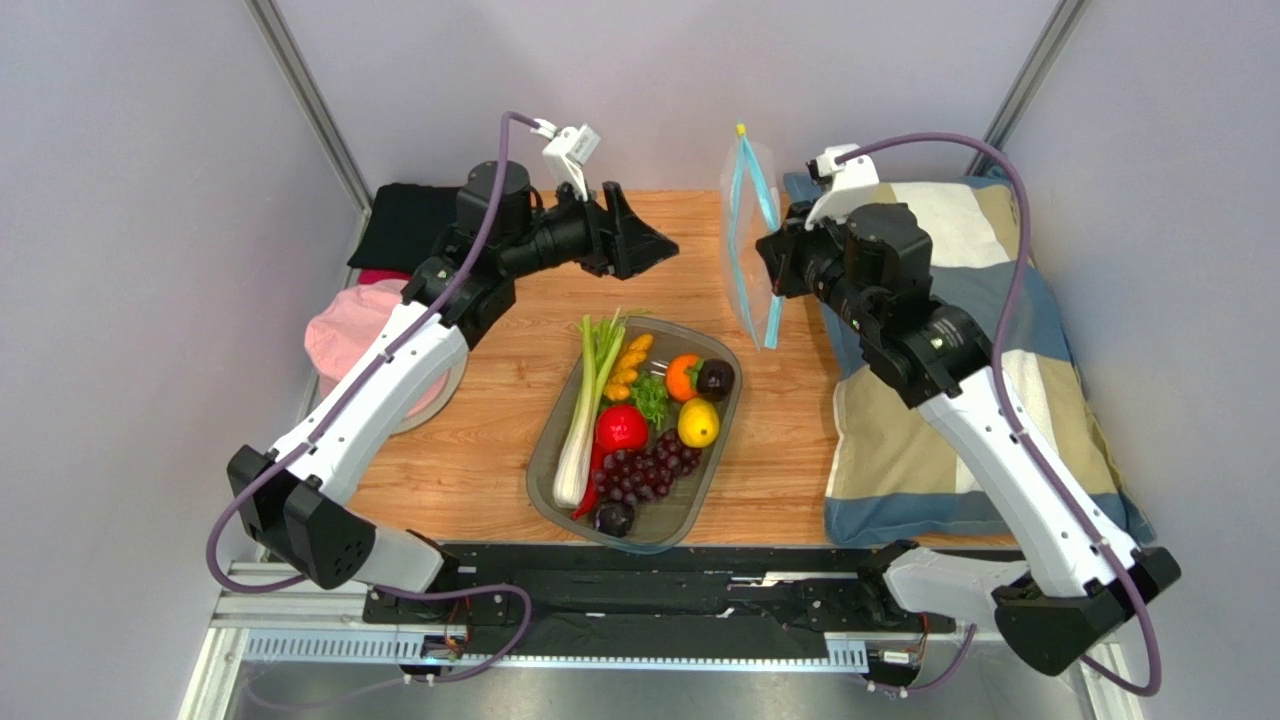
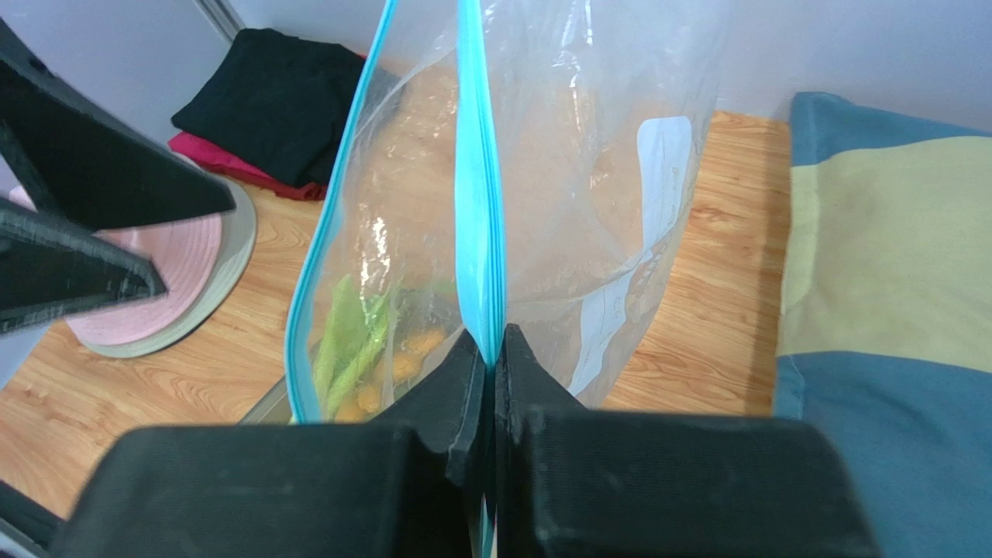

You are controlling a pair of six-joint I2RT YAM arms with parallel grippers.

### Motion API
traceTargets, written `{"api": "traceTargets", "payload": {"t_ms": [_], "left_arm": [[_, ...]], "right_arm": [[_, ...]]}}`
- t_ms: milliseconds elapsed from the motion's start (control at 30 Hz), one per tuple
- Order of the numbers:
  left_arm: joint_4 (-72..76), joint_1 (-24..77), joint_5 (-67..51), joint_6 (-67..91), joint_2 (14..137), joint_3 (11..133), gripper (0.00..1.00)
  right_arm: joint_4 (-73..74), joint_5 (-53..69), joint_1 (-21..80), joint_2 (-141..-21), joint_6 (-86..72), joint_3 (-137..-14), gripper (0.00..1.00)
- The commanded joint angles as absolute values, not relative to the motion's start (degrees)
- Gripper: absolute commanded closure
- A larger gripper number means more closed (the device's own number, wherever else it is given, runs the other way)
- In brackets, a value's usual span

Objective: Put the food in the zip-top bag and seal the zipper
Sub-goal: Open the zipper of the food storage bag.

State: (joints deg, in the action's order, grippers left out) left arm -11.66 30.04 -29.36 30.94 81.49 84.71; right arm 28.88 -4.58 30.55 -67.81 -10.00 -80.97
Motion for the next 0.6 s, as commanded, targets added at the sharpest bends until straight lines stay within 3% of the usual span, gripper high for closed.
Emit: {"api": "traceTargets", "payload": {"t_ms": [0,200,567], "left_arm": [[-18.26,31.73,-23.92,30.14,84.9,91.21,0.23],[-20.48,32.87,-23.29,33.22,87.89,93.08,0.22],[-29.08,35.77,-13.45,29.62,89.65,92.9,0.21]], "right_arm": [[30.85,-12.83,33.83,-65.57,-8.52,-80.34,1.0],[24.62,-16.42,40.68,-68.37,-7.3,-74.62,1.0],[20.57,-18.54,43.24,-74.97,-8.79,-74.0,1.0]]}}
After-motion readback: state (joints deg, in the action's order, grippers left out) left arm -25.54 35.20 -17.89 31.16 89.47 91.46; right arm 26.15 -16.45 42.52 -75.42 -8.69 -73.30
